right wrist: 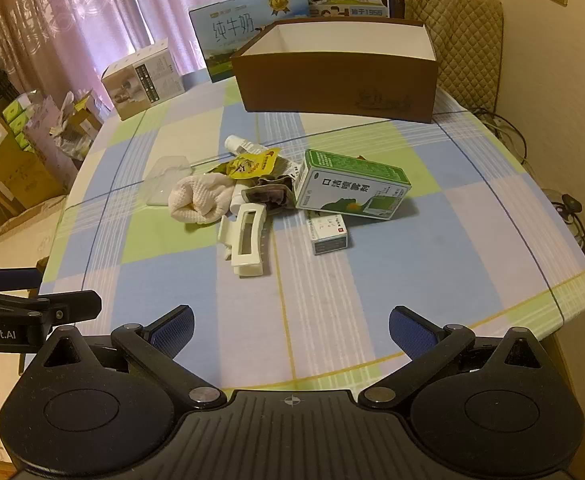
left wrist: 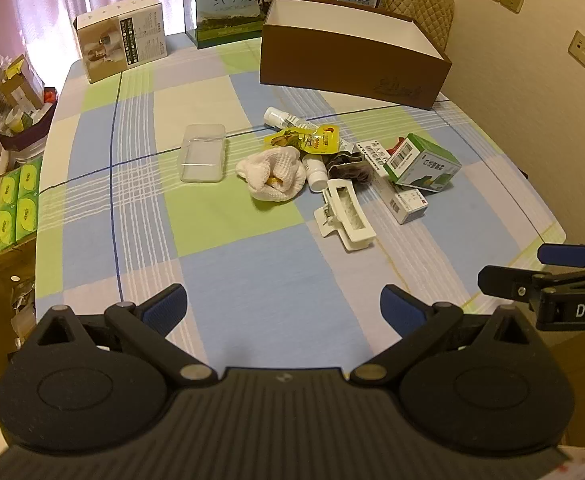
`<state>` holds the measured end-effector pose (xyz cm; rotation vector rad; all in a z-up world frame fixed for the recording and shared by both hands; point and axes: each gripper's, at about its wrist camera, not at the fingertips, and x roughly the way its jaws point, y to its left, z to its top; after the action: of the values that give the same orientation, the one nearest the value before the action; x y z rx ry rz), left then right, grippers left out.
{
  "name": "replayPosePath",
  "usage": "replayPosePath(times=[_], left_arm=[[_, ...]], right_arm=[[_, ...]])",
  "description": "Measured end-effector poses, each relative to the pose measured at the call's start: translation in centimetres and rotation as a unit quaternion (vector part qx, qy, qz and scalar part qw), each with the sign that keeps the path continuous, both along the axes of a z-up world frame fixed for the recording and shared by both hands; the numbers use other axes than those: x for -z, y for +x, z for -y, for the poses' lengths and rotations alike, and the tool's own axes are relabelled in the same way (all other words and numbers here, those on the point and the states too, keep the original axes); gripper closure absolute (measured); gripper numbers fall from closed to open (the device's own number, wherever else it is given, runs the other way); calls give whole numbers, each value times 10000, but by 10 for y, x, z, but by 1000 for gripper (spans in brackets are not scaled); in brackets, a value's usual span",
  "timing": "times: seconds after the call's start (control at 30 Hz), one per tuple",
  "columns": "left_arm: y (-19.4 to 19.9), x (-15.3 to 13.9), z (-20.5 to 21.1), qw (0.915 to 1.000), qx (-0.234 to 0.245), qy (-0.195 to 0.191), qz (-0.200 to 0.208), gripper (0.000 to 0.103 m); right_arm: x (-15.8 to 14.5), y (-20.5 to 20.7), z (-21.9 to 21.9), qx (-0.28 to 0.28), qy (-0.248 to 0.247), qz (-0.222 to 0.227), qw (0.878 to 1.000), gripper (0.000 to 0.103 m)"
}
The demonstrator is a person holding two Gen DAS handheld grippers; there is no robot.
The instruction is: Organize objects
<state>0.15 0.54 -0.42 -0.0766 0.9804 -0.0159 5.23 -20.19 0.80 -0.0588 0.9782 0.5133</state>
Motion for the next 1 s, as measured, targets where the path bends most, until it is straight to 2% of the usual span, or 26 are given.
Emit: replayPosePath(times=[1.0], left_arm=[[0, 0, -1, 9998, -221, 10, -14, 1]], right_arm=[[0, 1, 3, -54, -12, -10, 10000, 2]])
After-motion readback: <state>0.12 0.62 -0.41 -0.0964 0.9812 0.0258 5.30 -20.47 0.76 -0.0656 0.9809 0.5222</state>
